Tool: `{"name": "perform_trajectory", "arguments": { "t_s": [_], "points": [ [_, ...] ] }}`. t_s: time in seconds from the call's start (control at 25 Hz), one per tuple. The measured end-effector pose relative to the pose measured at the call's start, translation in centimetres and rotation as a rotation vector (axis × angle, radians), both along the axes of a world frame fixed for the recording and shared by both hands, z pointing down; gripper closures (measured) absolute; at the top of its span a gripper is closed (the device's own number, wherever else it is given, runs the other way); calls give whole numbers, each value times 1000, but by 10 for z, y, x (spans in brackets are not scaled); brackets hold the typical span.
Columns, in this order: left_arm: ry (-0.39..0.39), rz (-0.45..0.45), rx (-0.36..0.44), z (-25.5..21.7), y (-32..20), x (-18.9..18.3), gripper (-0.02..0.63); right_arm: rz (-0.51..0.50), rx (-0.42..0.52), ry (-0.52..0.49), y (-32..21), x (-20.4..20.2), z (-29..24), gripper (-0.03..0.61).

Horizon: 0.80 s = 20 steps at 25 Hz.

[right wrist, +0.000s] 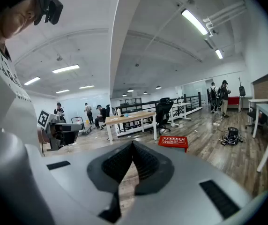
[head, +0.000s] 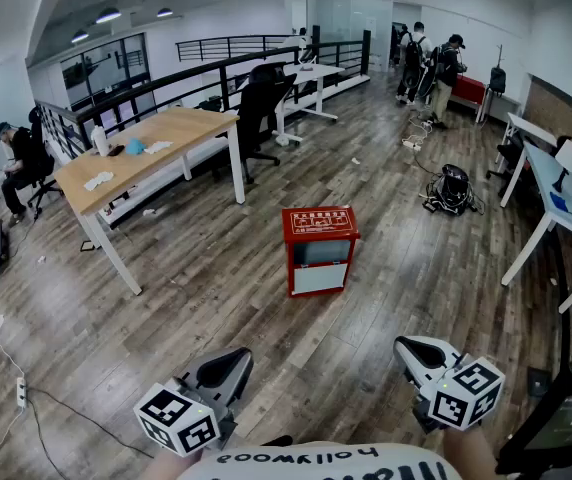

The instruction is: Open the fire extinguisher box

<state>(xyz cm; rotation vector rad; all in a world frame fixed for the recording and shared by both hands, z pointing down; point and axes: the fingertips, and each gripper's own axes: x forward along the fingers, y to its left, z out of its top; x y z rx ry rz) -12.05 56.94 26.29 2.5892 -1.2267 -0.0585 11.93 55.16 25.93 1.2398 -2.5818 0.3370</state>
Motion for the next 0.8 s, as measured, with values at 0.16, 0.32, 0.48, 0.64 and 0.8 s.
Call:
{"name": "perform_trajectory", "arguments": {
  "t_s": [0.16, 0.32, 0.48, 0.64, 0.8],
  "points": [
    [9, 0, -4, 3, 1, -13, 598, 2, 0, 4, 3, -11, 1, 569],
    [9, 17, 1, 4, -1, -24, 598, 16, 5, 5, 2, -22, 1, 569],
    [3, 42, 12, 5, -4, -36, 598, 36, 9, -2, 1, -36, 8, 569],
    [-6, 60, 28, 12, -8, -45, 598, 57, 16, -2, 4, -47, 24, 569],
    [6, 51, 18, 14, -21, -54, 598, 71, 6, 18, 2, -48, 29, 569]
  ]
}}
